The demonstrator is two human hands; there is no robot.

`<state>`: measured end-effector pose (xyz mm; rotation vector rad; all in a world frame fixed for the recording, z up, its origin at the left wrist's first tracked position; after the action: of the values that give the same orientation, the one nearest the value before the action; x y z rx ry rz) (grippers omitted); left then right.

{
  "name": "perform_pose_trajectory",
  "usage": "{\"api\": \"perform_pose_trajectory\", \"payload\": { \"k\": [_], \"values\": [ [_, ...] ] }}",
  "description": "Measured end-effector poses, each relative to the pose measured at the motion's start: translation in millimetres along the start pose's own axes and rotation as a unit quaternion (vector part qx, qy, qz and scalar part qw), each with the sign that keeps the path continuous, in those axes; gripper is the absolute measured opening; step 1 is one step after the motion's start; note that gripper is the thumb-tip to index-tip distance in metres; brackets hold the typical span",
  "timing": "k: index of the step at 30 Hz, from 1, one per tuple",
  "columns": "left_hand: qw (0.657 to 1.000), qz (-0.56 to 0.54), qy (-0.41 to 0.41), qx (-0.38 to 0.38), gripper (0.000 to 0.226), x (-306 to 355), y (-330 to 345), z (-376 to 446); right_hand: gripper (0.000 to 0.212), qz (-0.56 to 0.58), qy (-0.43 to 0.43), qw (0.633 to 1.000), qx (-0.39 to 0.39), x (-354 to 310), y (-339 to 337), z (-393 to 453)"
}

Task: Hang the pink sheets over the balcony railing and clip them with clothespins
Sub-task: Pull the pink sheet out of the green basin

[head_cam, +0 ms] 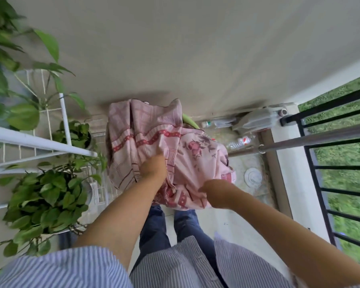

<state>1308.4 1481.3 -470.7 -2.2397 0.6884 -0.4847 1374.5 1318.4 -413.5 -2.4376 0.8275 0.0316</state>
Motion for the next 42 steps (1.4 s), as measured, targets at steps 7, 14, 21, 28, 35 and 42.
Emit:
{"api": "perform_pose_trajectory", "payload": {
  "k": [7,14,21,28,35,42],
  "values": [
    [0.894,-0.443,0.030,0.065,0.024,-42,-52,-33,0.081,0.024,0.059,0.973,0.222,1,-39,56],
    [0.784,-0.599,-0.091,0.136,0.017,-99,-80,-58,0.035,-0.115,0.058,0.990,0.062,-9,-37,78],
    [0.994,0.090,-0.017,0.062,0.078,-101,-20,-93,0.061,-0.055,-0.029,0.977,0.205,-21,-35,95],
    [0.986,0.092,0.125,0.056,0.048,-54,-14,-53,0.020,-0.077,-0.017,0.988,0.136,-23,-45,88],
    [0.996,0.064,0.021,0.055,0.027,-45,-24,-13,0.044,-0.126,0.069,0.989,0.035,28,5,-3],
    [0.875,-0.393,-0.078,0.273,0.014,-112,-54,-62,0.050,0.024,-0.004,0.981,0.193,-26,-35,88]
  ]
}}
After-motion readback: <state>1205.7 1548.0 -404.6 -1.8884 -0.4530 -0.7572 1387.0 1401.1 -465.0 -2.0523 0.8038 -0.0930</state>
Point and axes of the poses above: each hand's wrist, its own z-axis towards the middle knuckle, its own y-axis out of the palm, x = y × z, the point moved 2 cm from there along z, towards the middle knuckle, and after that the axes turned 1 degree about -z, right-handed, at the moved point
